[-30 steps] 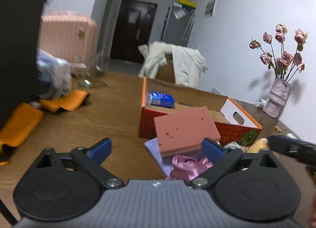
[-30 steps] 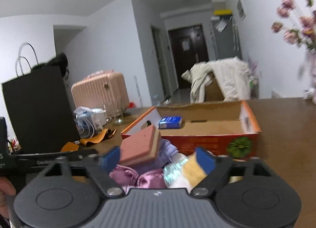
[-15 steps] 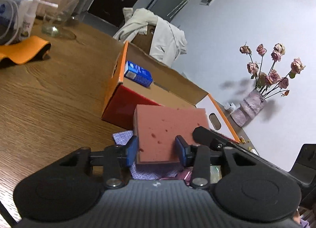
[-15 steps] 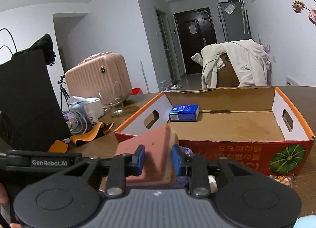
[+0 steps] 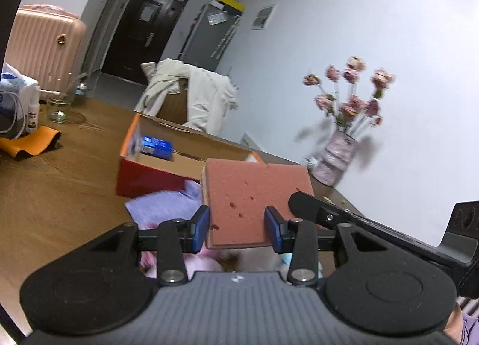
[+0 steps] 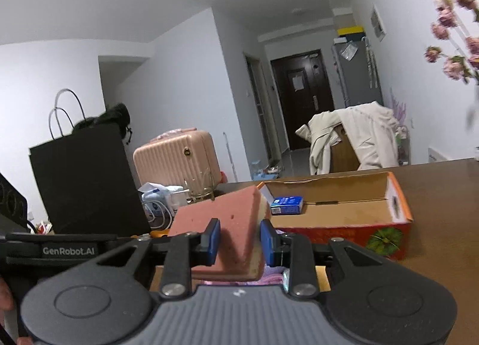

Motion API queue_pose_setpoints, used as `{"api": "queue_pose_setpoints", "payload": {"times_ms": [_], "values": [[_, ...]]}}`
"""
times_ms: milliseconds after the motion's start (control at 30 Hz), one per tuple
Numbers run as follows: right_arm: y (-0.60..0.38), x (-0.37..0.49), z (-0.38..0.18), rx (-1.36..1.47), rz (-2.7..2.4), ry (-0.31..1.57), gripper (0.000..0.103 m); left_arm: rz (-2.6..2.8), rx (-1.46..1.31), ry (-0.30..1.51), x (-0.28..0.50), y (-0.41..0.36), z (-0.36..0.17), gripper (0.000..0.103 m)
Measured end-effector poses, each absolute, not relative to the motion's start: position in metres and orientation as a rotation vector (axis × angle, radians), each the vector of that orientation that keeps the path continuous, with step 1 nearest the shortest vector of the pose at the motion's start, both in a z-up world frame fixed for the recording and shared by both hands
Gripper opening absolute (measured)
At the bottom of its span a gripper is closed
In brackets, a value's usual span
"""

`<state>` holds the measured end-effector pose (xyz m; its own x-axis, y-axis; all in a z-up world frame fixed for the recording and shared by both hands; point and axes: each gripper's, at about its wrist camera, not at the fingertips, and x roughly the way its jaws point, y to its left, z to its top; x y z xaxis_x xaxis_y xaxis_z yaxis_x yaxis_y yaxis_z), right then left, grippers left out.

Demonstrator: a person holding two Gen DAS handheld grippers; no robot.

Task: Organize soft objects
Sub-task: 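Carry the pink sponge with the right gripper into the cardboard box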

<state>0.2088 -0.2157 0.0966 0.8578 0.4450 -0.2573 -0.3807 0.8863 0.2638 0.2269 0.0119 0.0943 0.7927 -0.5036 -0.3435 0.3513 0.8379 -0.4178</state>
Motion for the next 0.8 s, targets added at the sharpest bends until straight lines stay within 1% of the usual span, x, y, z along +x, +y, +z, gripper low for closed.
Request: {"api": "queue_pose_setpoints", "payload": {"times_ms": [200, 433, 633, 800], "values": [[-0.248, 0.152, 0.097, 0.241, 0.397, 0.295, 0.028, -0.513, -0.303, 0.461, 0.181, -0.018, 0.096, 0.041], [-0.276, 0.129, 0.093, 0.285, 0.369, 0.268, 0.028, -0.536, -0.269, 0.458, 0.171, -0.043, 0.099, 0.041], [-0.291, 0.154, 0.095, 0.291, 0.353, 0.258, 0.028, -0.552, -0.255, 0.476, 0.21, -0.059, 0.109, 0.041], [-0.304, 0.226, 0.12, 0.283, 0.363, 0.237, 0.028, -0.544, -0.232, 0.47, 0.289, -0.074, 0.142, 0.041]]}}
